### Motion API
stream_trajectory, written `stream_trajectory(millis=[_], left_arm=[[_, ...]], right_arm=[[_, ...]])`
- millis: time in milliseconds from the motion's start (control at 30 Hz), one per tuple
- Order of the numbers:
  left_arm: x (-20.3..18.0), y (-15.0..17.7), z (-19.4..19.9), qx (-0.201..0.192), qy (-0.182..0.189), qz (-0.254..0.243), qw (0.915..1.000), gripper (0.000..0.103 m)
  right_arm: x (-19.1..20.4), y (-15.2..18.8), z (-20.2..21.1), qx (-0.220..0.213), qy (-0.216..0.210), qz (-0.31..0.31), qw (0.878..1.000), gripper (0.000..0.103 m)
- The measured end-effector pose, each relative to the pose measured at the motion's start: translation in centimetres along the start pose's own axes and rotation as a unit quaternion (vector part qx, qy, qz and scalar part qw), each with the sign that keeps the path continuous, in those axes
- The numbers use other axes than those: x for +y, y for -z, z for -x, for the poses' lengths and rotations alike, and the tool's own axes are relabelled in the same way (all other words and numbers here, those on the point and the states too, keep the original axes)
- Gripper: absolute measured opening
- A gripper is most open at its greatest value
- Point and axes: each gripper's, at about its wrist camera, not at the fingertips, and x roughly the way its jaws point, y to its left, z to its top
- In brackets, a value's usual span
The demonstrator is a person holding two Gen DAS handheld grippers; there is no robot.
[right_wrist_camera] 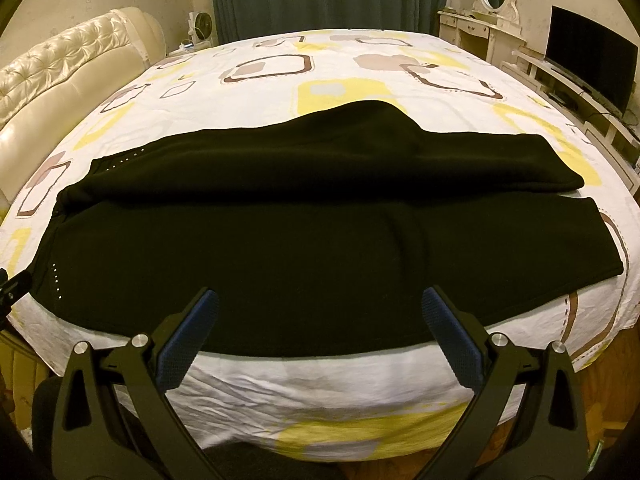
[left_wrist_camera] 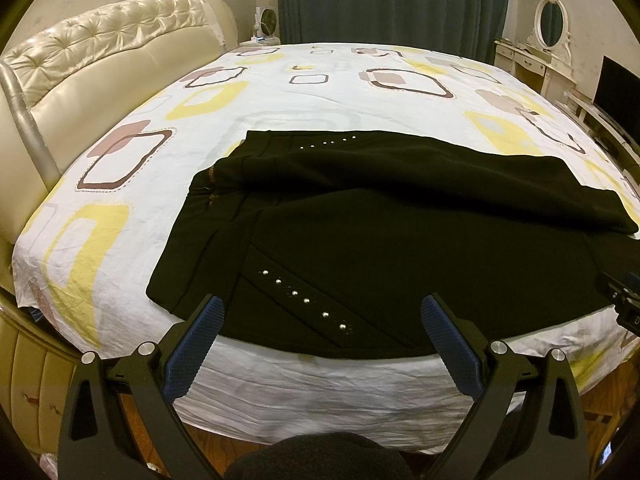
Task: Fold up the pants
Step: 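Grasp the black pants' waistband with both grippers and lift it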
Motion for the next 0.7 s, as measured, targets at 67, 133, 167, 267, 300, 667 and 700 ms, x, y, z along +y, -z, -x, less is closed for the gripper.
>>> stream_trajectory(millis=[67, 133, 167, 267, 300, 667, 700], left_arm=[[0.0, 0.0, 0.0, 0.001, 0.003, 0.0, 1.0, 0.099], [0.0, 0.0, -0.1, 0.004, 0.018, 0.002, 0.9998, 0.099], [0.0, 0.0, -0.1, 0.006, 0.027, 0.001, 0.9996, 0.099], [0.0, -0.5, 0.3, 0.006, 0.058, -0.011, 0.9983, 0.099], [0.2, -0.8, 0.5, 0.005, 0.069, -0.014, 0.9975, 0.099], [12.1, -12.8, -8.5, 0.014, 0.132, -0.046, 0.9901, 0.099], [13.4, -14.2, -10.9, 0.024, 0.133, -0.041, 0.9899, 0.099]], right_arm=[[-0.3, 0.0, -0.2, 0.0, -0.002, -0.002, 1.0, 0.101], [-0.5, 0.0, -0.3, 0.012, -0.008, -0.006, 1.0, 0.101], [-0.6, 0.0, -0.4, 0.018, -0.011, -0.007, 1.0, 0.101], [-0.8, -0.3, -0.5, 0.031, -0.03, -0.006, 0.999, 0.101], [-0.8, -0.6, -0.6, 0.035, -0.045, -0.004, 0.998, 0.101], [-1.9, -14.0, -4.8, 0.012, -0.189, 0.115, 0.975, 0.101], [-2.1, -15.3, -6.1, 0.021, -0.194, 0.122, 0.973, 0.101]])
